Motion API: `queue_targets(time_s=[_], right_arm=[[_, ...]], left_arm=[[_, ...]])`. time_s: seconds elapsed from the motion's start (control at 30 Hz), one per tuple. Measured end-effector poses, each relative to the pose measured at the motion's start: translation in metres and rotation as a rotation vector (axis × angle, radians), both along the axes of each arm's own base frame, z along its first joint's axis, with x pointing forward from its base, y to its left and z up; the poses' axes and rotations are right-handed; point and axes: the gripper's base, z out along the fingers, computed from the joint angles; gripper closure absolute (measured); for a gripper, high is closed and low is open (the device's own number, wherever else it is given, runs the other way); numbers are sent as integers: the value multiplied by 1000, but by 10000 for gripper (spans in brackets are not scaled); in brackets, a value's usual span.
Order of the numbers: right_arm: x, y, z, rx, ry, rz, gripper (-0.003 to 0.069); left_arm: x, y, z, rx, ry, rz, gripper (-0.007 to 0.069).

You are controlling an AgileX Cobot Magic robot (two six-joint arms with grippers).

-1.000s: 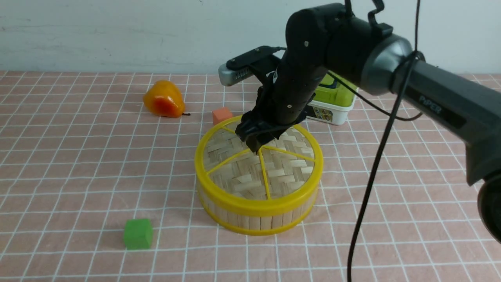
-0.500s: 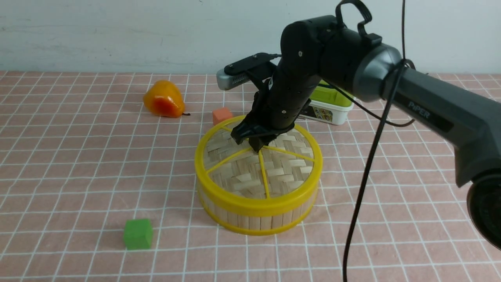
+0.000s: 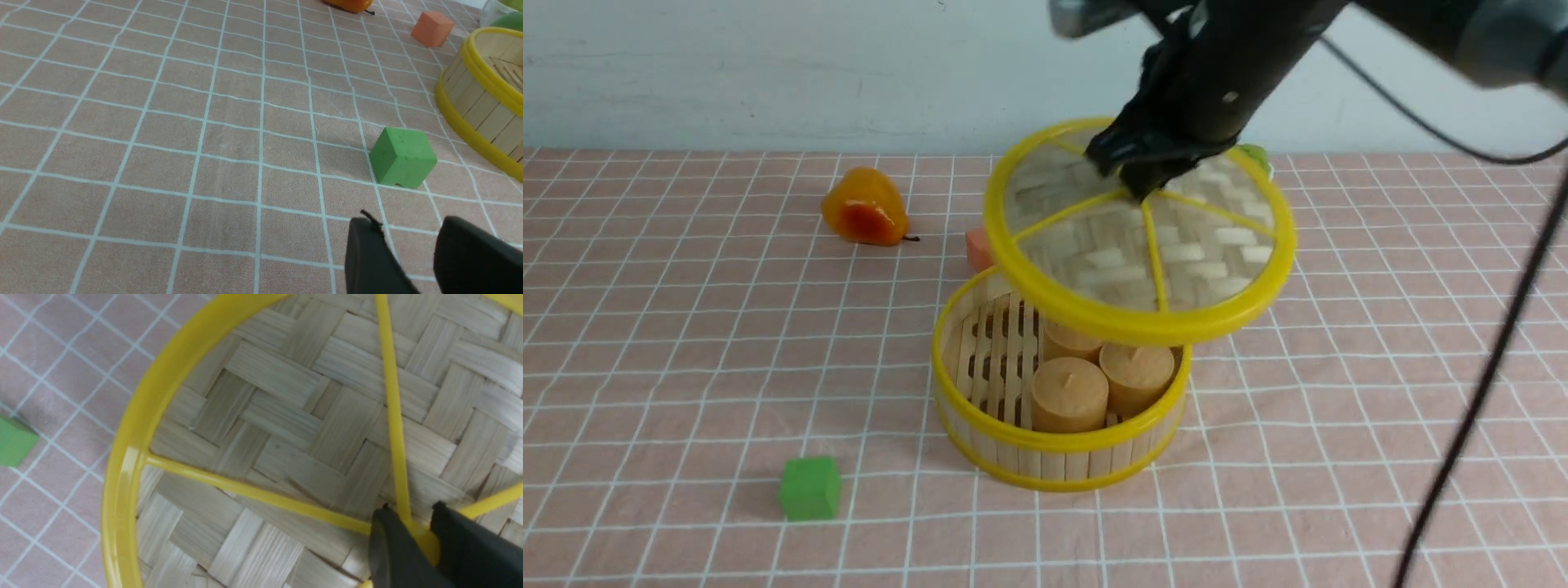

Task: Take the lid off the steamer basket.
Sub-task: Use the right arm to place the steamer lid on the table

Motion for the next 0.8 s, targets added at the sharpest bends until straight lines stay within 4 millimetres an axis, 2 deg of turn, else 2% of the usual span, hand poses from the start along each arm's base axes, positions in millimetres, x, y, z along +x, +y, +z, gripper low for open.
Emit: queue_targets(time_s=[0.13,0.23,0.27,0.3,0.33,0.37,0.43,0.47,0.5,0.67,0.8], right_arm=[[-13,-64,40,1,-73,-115,578],[-25,-108,42,-14,-60,-209,578],[-25,-113,42,-13,-55,-223,578],[-35,-134,35,-14,-22,-272,578],[-38,-145,23,-10,9,-297,578],[-40,-148,19,-1,17,-304,578],[-42,-161,-3,27,44,-337,578],[-41,-164,-20,46,61,-345,578],[-39,-165,-39,63,77,-349,578],[-25,-163,-110,107,120,-378,578],[-11,-164,-151,104,146,-410,578]], left_arm=[[0,0,0,0,0,0,385],[0,0,0,0,0,0,385],[0,0,0,0,0,0,385],[0,0,0,0,0,0,385],[0,0,0,0,0,0,385],[0,0,0,0,0,0,385],[0,0,0,0,0,0,385],[0,0,0,0,0,0,385],[0,0,0,0,0,0,385],[0,0,0,0,0,0,385],[0,0,0,0,0,0,385]])
